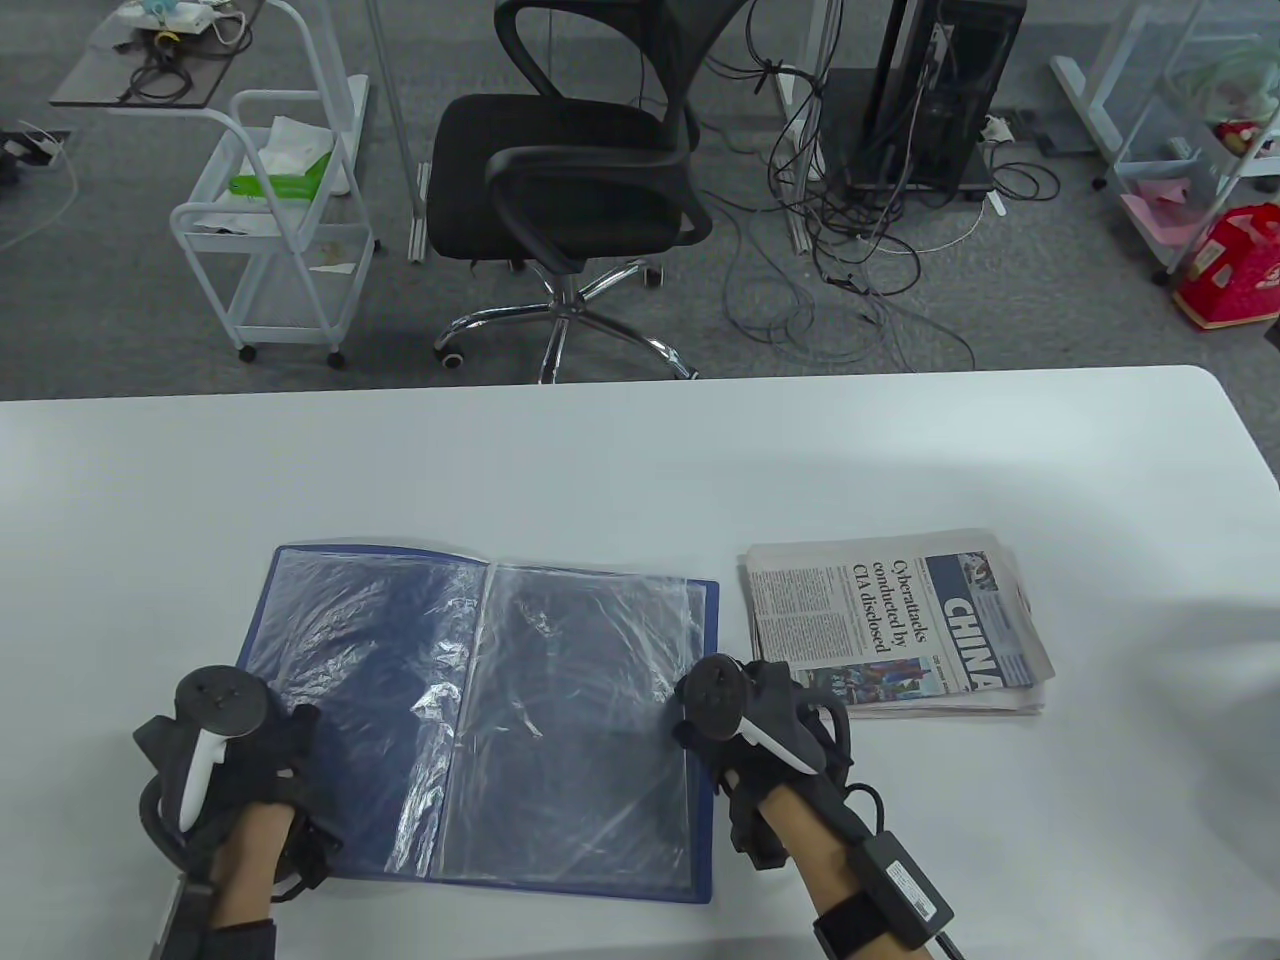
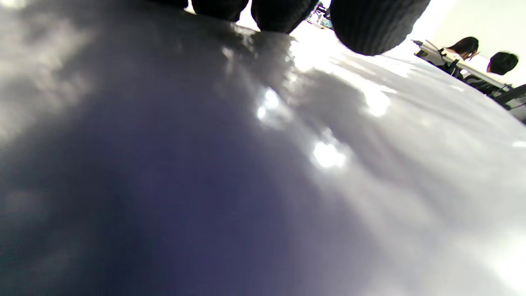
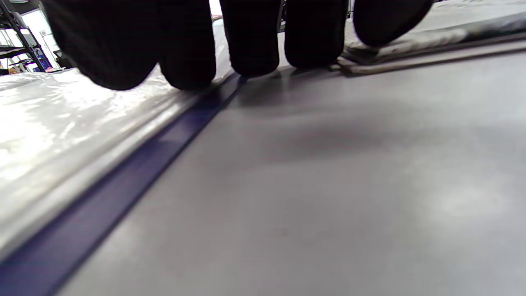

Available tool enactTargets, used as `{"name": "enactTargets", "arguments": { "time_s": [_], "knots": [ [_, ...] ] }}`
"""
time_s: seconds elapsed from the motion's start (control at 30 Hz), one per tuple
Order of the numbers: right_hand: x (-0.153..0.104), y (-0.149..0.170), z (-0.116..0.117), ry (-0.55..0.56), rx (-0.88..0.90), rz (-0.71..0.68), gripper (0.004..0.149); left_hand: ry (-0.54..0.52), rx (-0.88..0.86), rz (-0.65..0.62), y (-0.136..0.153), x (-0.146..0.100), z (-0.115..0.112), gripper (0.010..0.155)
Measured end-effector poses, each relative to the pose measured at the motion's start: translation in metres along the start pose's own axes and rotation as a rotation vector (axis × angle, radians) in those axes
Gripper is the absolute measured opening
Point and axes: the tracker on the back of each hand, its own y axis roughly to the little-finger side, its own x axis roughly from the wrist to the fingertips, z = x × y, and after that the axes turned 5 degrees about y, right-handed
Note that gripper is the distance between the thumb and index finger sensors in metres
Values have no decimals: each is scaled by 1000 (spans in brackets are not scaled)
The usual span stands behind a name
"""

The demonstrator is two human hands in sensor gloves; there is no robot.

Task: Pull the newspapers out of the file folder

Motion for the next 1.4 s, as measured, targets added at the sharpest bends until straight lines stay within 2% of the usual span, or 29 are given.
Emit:
{"name": "enactTargets", "arguments": {
  "time_s": [0.13, 0.27, 0.47, 0.57, 0.73, 0.8, 0.93, 1.4],
  "knots": [
    [1, 0, -1, -4, 0, 1, 53, 36, -66, -24, 0, -2, 5, 76],
    [1, 0, -1, -2, -2, 4, 54, 109, -205, -76, -1, -6, 8, 76],
    [1, -1, -2, 5, -19, 10, 53, 290, -553, -256, -9, -14, 3, 74],
    [1, -1, -2, 8, -25, 13, 53, 315, -695, -347, -18, -20, -2, 74],
    [1, -2, -2, 12, -29, 14, 53, 223, -696, -402, -34, -28, -4, 77],
    [0, -2, -2, 15, -35, 10, 53, 257, -658, -406, -39, -28, -6, 78],
    [0, -3, -1, 16, -32, 12, 53, 245, -542, -419, -45, -30, -8, 80],
    [-1, -3, -1, 10, -28, -2, 54, 373, -517, -508, -77, -53, -31, 68]
  ]
}}
